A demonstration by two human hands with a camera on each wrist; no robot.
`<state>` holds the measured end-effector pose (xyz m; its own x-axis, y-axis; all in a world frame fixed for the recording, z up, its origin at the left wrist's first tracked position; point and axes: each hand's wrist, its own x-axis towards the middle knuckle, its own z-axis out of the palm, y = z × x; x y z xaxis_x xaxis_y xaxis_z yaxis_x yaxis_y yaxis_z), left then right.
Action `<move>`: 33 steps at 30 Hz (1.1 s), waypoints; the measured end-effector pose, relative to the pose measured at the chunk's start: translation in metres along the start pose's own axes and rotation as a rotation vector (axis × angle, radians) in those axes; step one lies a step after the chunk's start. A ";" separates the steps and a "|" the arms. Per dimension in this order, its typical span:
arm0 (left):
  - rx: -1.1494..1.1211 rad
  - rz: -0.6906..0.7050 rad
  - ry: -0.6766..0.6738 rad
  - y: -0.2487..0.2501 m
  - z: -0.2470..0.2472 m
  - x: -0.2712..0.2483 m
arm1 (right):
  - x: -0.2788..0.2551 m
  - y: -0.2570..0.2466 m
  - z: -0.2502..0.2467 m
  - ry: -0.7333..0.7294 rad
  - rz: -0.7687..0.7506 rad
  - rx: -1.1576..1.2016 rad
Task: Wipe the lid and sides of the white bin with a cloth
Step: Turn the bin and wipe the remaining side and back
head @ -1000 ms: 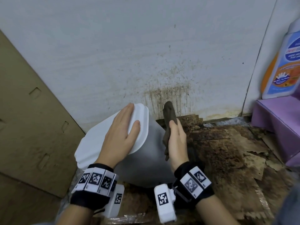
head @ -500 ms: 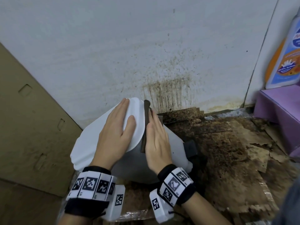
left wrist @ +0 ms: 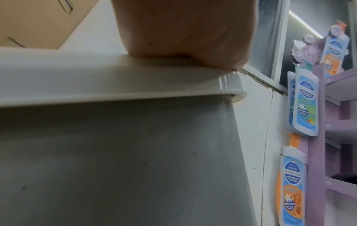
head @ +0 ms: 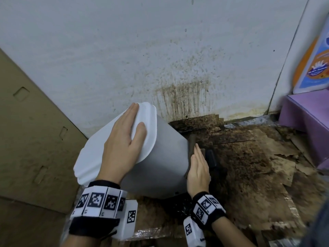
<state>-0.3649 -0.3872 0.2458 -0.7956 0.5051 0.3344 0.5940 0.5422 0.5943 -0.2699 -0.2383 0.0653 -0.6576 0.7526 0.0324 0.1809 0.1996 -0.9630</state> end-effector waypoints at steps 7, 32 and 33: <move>0.017 0.012 0.019 -0.001 0.002 -0.001 | -0.004 -0.065 0.018 -0.028 -0.155 0.057; -0.008 -0.010 0.057 -0.011 -0.009 -0.006 | 0.034 -0.037 -0.002 -0.210 0.058 -0.068; 0.000 -0.009 0.058 -0.010 -0.008 -0.006 | 0.032 -0.046 -0.001 -0.214 0.052 -0.056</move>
<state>-0.3673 -0.4014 0.2438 -0.8065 0.4605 0.3708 0.5867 0.5462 0.5978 -0.2985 -0.2226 0.1104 -0.7853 0.6139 -0.0797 0.2547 0.2031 -0.9454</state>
